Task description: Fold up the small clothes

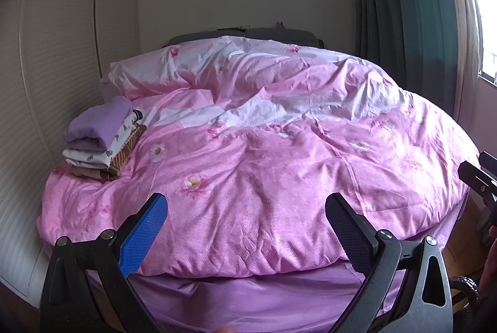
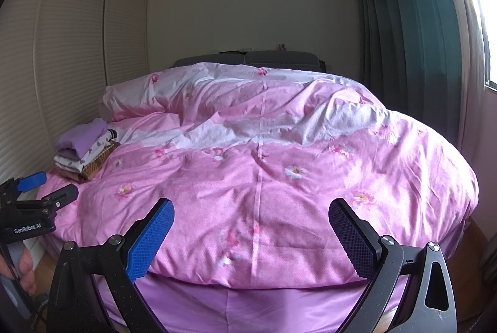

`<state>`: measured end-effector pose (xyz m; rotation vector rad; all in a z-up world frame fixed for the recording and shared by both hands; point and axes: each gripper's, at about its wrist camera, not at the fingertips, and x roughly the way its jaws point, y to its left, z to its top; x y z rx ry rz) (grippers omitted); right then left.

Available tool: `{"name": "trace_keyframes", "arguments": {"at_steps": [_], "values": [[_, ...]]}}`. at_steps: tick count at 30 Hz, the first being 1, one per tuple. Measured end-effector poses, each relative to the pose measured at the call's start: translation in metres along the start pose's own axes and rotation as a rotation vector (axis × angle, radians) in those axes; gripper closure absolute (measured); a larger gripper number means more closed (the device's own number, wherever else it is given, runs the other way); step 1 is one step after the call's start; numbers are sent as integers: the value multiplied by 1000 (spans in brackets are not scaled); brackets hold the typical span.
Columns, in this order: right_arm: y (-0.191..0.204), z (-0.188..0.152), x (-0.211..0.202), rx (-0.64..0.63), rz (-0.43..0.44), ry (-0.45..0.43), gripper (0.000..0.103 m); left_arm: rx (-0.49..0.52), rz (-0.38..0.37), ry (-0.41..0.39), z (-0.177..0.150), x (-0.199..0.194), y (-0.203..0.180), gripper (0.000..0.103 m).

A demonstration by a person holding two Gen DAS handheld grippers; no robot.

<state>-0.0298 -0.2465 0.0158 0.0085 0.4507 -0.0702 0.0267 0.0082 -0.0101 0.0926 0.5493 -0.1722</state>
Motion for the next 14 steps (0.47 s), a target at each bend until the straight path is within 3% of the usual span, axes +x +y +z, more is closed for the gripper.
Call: {"name": "trace_keyframes", "arguments": {"at_steps": [14], "values": [[0,-4,2,0,2,3,2,19,-13,-8,-1,3,4,0]]}}
